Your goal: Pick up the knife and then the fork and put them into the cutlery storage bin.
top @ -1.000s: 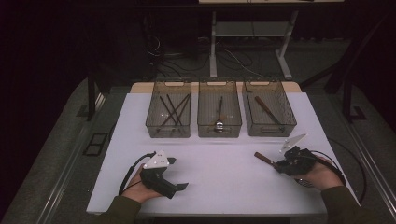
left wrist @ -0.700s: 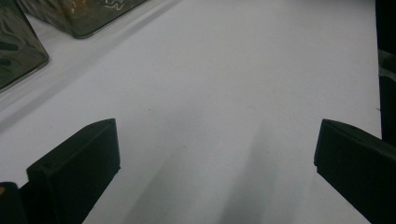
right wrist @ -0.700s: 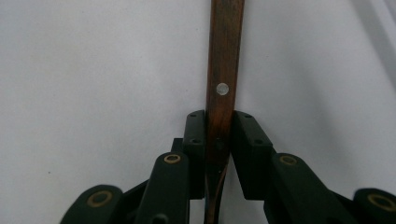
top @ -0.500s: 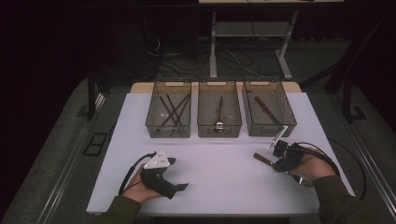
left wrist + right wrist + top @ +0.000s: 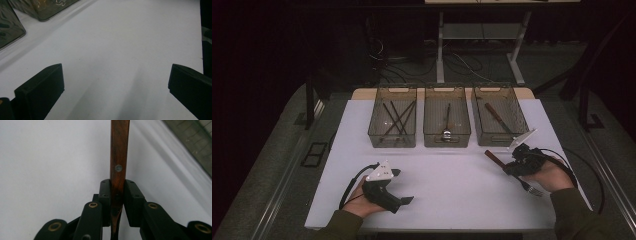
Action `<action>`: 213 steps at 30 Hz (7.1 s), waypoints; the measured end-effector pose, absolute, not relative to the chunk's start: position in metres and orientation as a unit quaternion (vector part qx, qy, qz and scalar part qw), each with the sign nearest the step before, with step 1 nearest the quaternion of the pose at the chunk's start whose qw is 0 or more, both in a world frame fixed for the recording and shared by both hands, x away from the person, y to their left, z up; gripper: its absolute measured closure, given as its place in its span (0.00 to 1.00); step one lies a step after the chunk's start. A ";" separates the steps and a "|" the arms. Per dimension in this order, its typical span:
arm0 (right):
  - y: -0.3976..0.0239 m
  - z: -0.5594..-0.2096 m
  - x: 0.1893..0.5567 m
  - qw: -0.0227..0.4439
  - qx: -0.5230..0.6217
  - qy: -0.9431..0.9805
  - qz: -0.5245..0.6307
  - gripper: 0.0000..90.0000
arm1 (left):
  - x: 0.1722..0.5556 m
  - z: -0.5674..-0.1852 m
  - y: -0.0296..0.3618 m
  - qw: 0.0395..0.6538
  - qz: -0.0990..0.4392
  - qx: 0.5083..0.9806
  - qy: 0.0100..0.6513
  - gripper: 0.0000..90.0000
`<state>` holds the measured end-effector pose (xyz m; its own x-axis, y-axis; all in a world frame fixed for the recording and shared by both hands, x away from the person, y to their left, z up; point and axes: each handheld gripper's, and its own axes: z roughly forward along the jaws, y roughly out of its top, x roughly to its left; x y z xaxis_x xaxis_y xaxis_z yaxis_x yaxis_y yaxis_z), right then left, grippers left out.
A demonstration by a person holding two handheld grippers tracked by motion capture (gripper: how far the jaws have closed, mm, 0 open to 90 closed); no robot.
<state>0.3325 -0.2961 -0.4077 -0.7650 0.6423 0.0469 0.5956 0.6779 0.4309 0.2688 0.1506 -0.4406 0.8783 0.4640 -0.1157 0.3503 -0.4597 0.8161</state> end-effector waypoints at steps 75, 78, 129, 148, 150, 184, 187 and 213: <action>-0.325 -0.328 0.421 0.265 0.488 0.688 0.467 0.85 | 0.270 -0.440 0.150 0.466 0.058 0.851 0.235 0.00; -0.321 -0.332 0.432 0.269 0.497 0.687 0.456 0.85 | 0.270 -0.440 0.150 0.466 0.057 0.851 0.233 0.00; -0.304 -0.378 0.452 0.179 0.510 0.743 0.394 0.41 | 0.270 -0.439 0.149 0.470 0.055 0.851 0.229 0.00; -0.292 -0.358 0.410 0.158 0.435 0.773 0.434 0.21 | 0.273 -0.438 0.153 0.471 0.058 0.848 0.237 0.00; -0.291 -0.358 0.404 0.159 0.428 0.776 0.436 0.21 | 0.273 -0.438 0.154 0.472 0.057 0.847 0.239 0.00; -0.282 -0.425 0.290 0.157 0.385 0.792 0.448 0.17 | 0.271 -0.438 0.155 0.469 0.063 0.846 0.248 0.00; -0.284 -0.429 0.282 0.154 0.388 0.791 0.447 0.17 | 0.271 -0.438 0.155 0.468 0.063 0.846 0.247 0.00; -0.287 -0.443 0.251 0.150 0.379 0.802 0.437 0.17 | 0.270 -0.439 0.154 0.467 0.062 0.848 0.244 0.00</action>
<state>0.2514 -0.2871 -0.4433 -0.6684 0.7383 0.0904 0.4757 0.3308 0.8150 0.2697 0.1538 -0.4387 0.8728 0.4721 -0.1236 0.3568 -0.4445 0.8217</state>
